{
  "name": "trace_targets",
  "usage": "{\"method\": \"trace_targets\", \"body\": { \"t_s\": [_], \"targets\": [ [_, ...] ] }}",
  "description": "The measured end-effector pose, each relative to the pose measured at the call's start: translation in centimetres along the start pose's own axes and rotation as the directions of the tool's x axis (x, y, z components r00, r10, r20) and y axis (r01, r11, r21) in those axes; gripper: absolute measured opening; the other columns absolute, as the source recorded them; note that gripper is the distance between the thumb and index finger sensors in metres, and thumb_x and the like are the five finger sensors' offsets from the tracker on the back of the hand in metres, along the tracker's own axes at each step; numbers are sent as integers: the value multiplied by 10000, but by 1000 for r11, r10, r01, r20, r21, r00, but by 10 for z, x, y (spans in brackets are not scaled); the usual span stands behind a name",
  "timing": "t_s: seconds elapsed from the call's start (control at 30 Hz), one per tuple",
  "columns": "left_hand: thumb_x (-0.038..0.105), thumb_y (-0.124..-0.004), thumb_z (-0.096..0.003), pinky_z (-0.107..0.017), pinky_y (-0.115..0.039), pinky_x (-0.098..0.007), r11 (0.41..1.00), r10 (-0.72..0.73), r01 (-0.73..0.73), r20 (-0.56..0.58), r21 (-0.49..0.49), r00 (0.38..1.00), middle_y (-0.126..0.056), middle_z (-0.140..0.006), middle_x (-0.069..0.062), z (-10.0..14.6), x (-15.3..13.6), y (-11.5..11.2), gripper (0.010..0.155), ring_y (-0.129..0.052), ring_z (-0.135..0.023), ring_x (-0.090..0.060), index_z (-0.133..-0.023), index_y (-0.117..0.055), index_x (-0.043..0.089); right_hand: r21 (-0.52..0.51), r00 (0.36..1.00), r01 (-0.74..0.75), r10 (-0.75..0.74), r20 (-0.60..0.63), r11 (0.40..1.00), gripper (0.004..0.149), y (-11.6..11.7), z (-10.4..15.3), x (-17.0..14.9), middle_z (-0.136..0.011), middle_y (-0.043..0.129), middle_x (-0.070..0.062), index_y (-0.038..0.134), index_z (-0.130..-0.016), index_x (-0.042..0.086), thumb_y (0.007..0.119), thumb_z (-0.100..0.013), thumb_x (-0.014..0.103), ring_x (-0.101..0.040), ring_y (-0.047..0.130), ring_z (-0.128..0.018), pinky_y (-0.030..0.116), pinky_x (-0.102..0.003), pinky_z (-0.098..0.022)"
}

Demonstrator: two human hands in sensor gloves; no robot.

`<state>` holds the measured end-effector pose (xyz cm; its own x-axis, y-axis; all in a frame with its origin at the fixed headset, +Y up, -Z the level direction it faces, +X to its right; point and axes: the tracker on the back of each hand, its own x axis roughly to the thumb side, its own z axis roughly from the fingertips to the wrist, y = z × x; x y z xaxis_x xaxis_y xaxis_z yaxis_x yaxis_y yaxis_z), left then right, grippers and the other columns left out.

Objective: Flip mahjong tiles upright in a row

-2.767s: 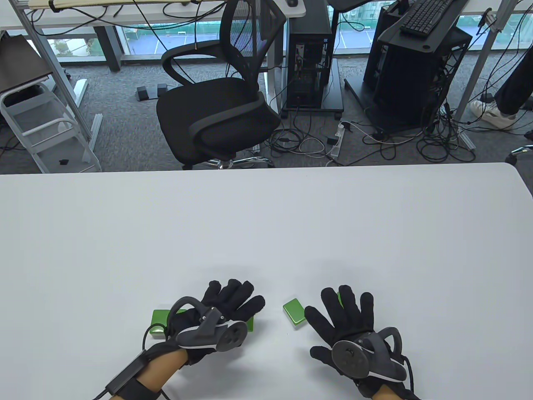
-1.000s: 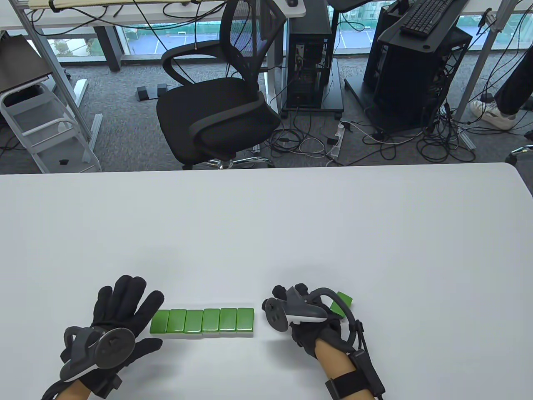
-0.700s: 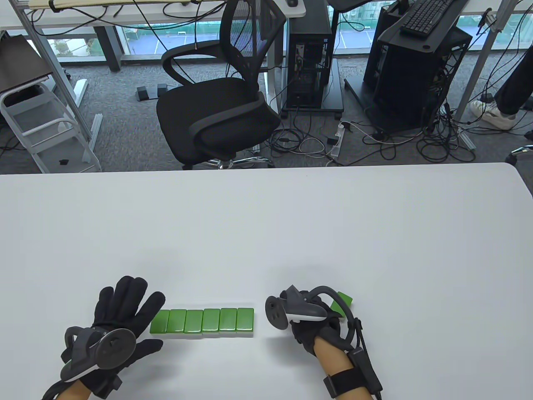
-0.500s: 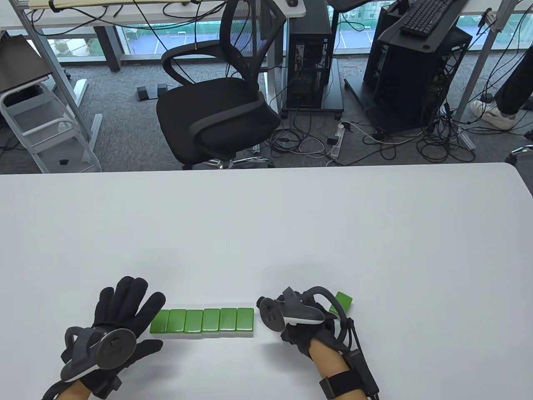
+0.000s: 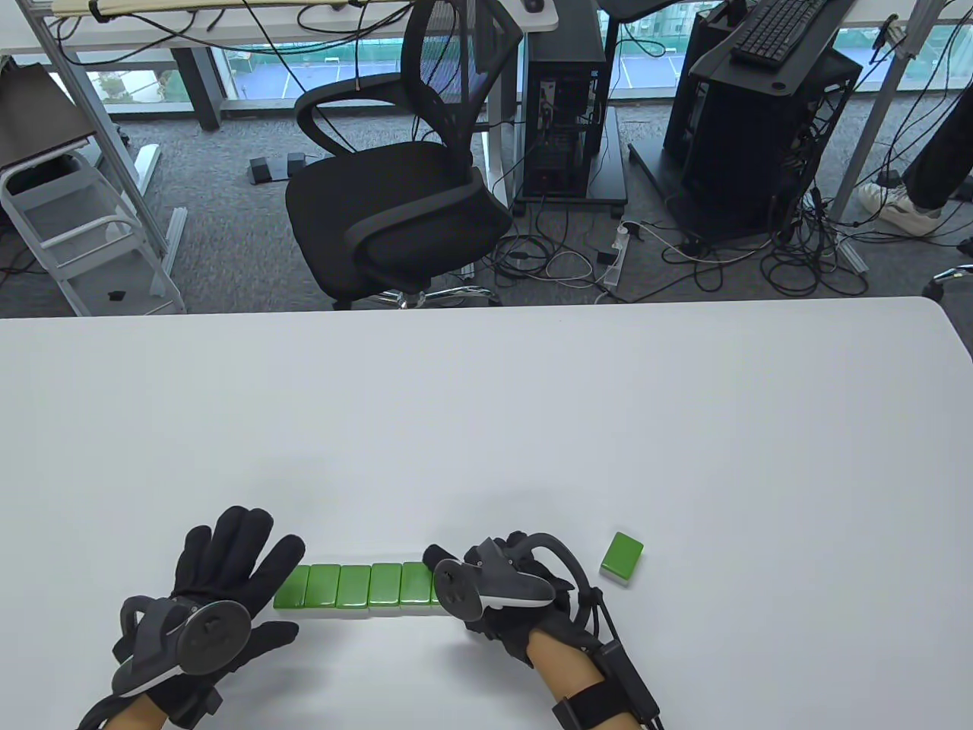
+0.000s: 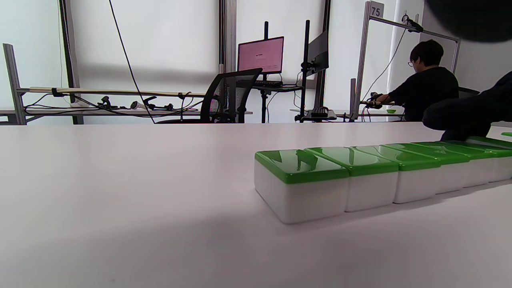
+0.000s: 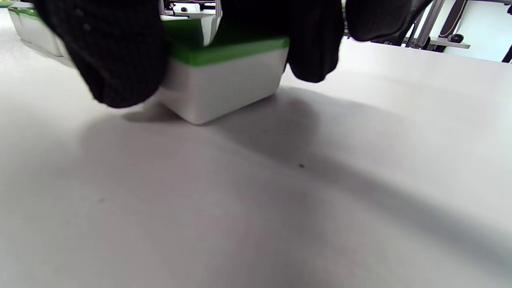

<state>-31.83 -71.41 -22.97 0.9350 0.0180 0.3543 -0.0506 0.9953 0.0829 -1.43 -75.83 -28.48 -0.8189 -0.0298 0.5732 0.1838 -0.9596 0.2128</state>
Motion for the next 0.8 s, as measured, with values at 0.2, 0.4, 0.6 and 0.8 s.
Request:
{"method": "trace_targets", "body": {
  "t_s": [0.2, 0.4, 0.6, 0.8],
  "targets": [
    [707, -718, -274, -853, -206, -609, 1000, 1, -1, 2, -7, 1000, 40, -1144, 154, 0, 0, 0, 936, -53, -1174, -215, -1004, -157, 539, 2, 1000, -8, 8, 1, 1000, 882, 1, -3, 2, -1039, 631, -125, 223, -1025, 364, 832, -392, 435, -452, 639, -899, 527, -637, -710],
    [706, -718, -274, -854, -210, -610, 1000, -2, 2, 1, -22, 1000, 35, -1145, 153, -1, 1, -2, 933, -63, -1176, -216, -1004, -161, 539, -5, 1000, 4, -4, 1, 1000, 867, 5, -3, 1, -1045, 606, -132, 215, -1026, 354, 810, -401, 438, -459, 621, -903, 528, -635, -708],
    [707, -718, -273, -854, -213, -611, 1000, -4, 4, 2, -29, 1000, 33, -1146, 153, -1, 1, -3, 933, -68, -1177, -216, -1004, -162, 540, 80, 998, 54, -53, -20, 995, 890, -2, 3, -9, -1154, 301, -92, 122, -1003, 389, 781, -412, 477, -482, 398, -998, 423, -667, -735],
    [704, -721, -274, -854, -209, -610, 1000, 4, -4, 0, -25, 1000, 30, -1148, 153, -1, 0, -2, 932, -64, -1177, -215, -1005, -166, 539, 21, 971, 165, -159, -176, 986, 889, -26, 25, -59, -1149, 118, -98, 140, -1007, 404, 800, -413, 453, -496, 246, -1010, 358, -677, -744]
  ]
}}
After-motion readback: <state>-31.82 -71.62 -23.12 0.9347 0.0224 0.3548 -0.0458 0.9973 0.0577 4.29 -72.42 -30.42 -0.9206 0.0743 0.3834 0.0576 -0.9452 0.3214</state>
